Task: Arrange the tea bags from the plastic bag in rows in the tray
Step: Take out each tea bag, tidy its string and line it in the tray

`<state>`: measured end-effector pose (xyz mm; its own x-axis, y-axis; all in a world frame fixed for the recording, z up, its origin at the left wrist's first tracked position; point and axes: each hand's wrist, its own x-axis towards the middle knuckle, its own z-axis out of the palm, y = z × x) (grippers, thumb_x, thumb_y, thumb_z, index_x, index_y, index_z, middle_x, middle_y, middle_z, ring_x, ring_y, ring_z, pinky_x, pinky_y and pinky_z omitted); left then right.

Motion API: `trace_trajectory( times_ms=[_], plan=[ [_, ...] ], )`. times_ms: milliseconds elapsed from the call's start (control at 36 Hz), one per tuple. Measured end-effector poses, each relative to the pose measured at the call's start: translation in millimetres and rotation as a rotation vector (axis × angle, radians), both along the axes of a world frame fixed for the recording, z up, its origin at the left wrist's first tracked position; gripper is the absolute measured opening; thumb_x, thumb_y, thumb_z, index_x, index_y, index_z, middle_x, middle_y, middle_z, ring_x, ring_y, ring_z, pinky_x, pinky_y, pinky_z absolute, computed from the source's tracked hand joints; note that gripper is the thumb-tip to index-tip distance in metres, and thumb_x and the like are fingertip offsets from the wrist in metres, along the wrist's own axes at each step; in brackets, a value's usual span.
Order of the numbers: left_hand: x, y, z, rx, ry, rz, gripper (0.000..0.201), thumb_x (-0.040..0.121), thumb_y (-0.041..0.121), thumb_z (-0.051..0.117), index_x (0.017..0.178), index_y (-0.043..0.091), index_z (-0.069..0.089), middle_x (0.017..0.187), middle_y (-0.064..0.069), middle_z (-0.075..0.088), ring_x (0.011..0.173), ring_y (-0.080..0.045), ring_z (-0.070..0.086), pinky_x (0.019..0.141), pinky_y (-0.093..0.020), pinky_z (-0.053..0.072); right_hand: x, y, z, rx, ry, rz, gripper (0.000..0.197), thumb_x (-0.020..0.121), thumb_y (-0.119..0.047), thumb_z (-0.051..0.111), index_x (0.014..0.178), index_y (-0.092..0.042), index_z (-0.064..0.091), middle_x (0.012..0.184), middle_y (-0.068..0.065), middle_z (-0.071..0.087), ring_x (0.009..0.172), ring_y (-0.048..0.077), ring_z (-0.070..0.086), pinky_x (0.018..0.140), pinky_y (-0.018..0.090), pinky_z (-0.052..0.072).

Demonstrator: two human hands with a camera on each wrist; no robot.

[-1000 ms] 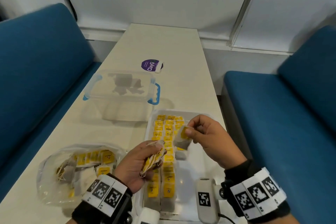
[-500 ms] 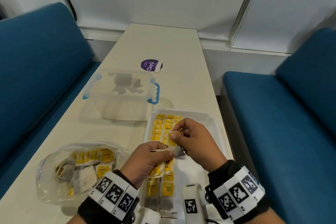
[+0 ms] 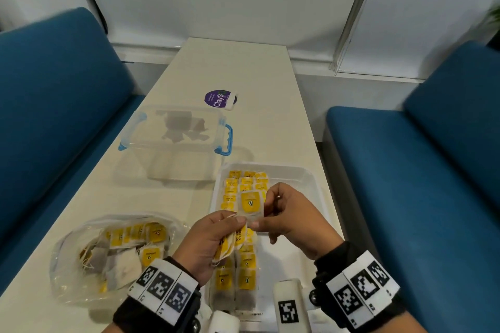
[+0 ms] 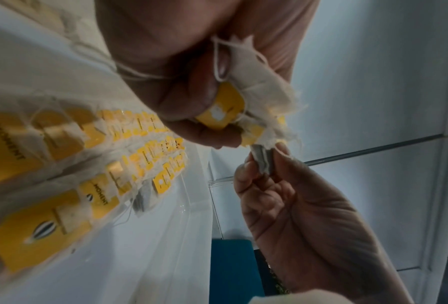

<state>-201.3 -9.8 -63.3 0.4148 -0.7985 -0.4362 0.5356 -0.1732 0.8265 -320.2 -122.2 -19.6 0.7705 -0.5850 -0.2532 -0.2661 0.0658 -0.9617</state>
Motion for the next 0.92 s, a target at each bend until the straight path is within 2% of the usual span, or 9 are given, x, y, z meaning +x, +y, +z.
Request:
trace_trajectory(
  times_ms=[194,306,417,472,556,667,722,805,917],
  plan=[
    [-2,6,-2,0.046,0.014,0.004,0.023,0.071,0.023,0.066,0.084,0.004,0.061,0.051,-0.003,0.053,0.044,-0.015,0.043,0.033,-0.010,0.021,-1,-2,-4,-0.072,0.067,-0.080,0.039,0.069,0.016,0.070,0.072,-0.010,0.041,0.065,0.012,0.054,0.053,0.020,0.058,0.044,0.024,0.048],
    [-1,13,-5,0.067,0.038,0.042,0.028,0.065,0.025,0.067,0.086,0.006,0.065,0.063,-0.007,0.057,0.047,-0.016,0.051,0.032,-0.010,0.021,-5,-12,-13,-0.136,0.168,-0.199,0.039,0.067,0.017,0.066,0.067,-0.013,0.039,0.068,0.011,0.049,0.066,0.025,0.056,0.043,0.023,0.040],
    [0,20,-8,0.059,0.094,0.078,0.013,0.077,0.018,0.062,0.083,0.008,0.067,0.064,-0.006,0.060,0.044,-0.013,0.055,0.033,-0.010,0.022,-6,-26,-22,-0.200,0.304,-0.217,0.039,0.068,0.013,0.067,0.062,-0.014,0.040,0.064,0.005,0.049,0.056,0.017,0.045,0.044,0.021,0.033],
    [0,23,-10,0.064,0.098,0.081,0.012,0.080,0.019,0.062,0.082,0.009,0.068,0.063,-0.004,0.062,0.044,-0.012,0.056,0.034,-0.011,0.022,-6,-32,-25,-0.221,0.382,-0.208,0.036,0.071,0.012,0.064,0.062,-0.014,0.041,0.065,0.006,0.051,0.059,0.018,0.048,0.046,0.024,0.035],
    [-2,26,-12,0.066,0.081,0.072,0.021,0.071,0.025,0.065,0.085,0.010,0.067,0.066,-0.004,0.062,0.048,-0.012,0.057,0.035,-0.011,0.022,-2,-35,-29,-0.222,0.519,-0.150,0.029,0.078,0.010,0.057,0.064,-0.013,0.046,0.069,0.009,0.058,0.062,0.020,0.056,0.046,0.026,0.044],
    [-5,29,-10,0.065,0.056,0.061,0.026,0.065,0.027,0.066,0.086,0.011,0.067,0.068,-0.004,0.062,0.049,-0.011,0.058,0.034,-0.011,0.023,8,-33,-36,-0.268,0.713,-0.001,0.016,0.082,0.004,0.056,0.073,-0.009,0.056,0.083,0.014,0.066,0.077,0.027,0.066,0.065,0.033,0.055],
    [-6,30,-9,0.067,0.041,0.061,0.028,0.065,0.028,0.066,0.086,0.011,0.068,0.071,-0.005,0.062,0.050,-0.010,0.058,0.035,-0.011,0.024,12,-33,-40,-0.293,0.745,0.034,0.017,0.086,-0.003,0.055,0.071,-0.012,0.054,0.080,0.009,0.065,0.069,0.020,0.065,0.057,0.025,0.055],
    [-6,30,-9,0.065,0.040,0.061,0.028,0.066,0.027,0.066,0.088,0.010,0.067,0.071,-0.006,0.061,0.050,-0.011,0.058,0.033,-0.011,0.023,17,-33,-44,-0.275,0.733,0.030,0.024,0.089,-0.009,0.055,0.068,-0.019,0.048,0.070,0.000,0.057,0.054,0.008,0.055,0.036,0.014,0.039],
    [-6,30,-9,0.062,0.045,0.051,0.020,0.071,0.024,0.064,0.087,0.011,0.068,0.066,-0.004,0.062,0.048,-0.011,0.059,0.034,-0.011,0.022,24,-32,-49,-0.270,0.751,0.035,0.022,0.088,-0.009,0.055,0.070,-0.017,0.049,0.067,0.000,0.057,0.052,0.008,0.055,0.034,0.012,0.037]
  ],
)
